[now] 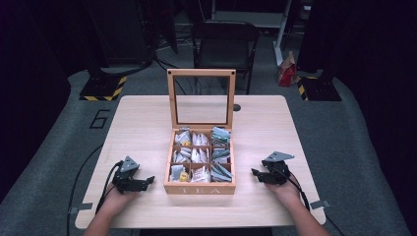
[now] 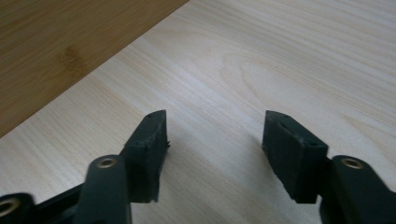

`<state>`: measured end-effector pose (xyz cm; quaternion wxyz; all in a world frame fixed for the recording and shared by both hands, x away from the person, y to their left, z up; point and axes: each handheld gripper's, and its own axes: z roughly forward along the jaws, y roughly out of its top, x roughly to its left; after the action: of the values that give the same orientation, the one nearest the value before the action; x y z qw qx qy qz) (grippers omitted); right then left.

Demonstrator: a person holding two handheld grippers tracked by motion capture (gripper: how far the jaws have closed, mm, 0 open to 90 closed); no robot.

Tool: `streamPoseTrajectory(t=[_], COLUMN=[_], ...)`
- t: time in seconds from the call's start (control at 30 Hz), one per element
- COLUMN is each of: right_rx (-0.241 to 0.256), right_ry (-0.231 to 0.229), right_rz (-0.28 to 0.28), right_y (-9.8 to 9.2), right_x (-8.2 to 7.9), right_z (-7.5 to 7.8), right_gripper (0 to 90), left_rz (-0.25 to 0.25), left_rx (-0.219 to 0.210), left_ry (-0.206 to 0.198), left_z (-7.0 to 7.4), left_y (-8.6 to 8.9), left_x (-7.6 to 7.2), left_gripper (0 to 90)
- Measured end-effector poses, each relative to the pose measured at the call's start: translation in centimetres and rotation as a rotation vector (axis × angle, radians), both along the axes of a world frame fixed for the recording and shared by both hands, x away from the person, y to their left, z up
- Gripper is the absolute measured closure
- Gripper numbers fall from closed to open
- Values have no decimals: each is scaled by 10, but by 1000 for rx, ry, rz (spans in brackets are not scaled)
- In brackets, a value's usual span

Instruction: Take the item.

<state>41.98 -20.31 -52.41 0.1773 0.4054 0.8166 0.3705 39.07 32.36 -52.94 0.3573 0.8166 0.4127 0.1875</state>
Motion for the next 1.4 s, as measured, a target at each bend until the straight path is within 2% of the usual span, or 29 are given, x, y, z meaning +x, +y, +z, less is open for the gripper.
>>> streamPoseTrajectory(t=[0.17, 0.3, 0.47, 0.67, 0.77, 1.17, 1.4], right_rx=[-17, 13, -2, 26, 18, 59, 75], right_ry=[16, 6, 16, 34, 30, 46, 30], right_rz=[25, 24, 44, 32, 50, 58, 71], right_y=[3, 7, 8, 7, 7, 4, 4], right_x=[-2, -4, -7, -10, -10, -13, -13], right_z=[5, 9, 14, 21, 24, 40, 56], right_gripper=[457, 461, 461, 466, 465, 480, 484], left_rz=[0, 0, 0, 0, 0, 0, 0], left_rx=[0, 0, 0, 0, 1, 0, 0], left_ry=[0, 0, 0, 0, 0, 0, 0], left_z=[0, 0, 0, 0, 0, 0, 0], left_y=[0, 0, 0, 0, 0, 0, 0], left_x=[0, 0, 0, 0, 0, 0, 0], left_gripper=[149, 150, 149, 150, 149, 149, 149])
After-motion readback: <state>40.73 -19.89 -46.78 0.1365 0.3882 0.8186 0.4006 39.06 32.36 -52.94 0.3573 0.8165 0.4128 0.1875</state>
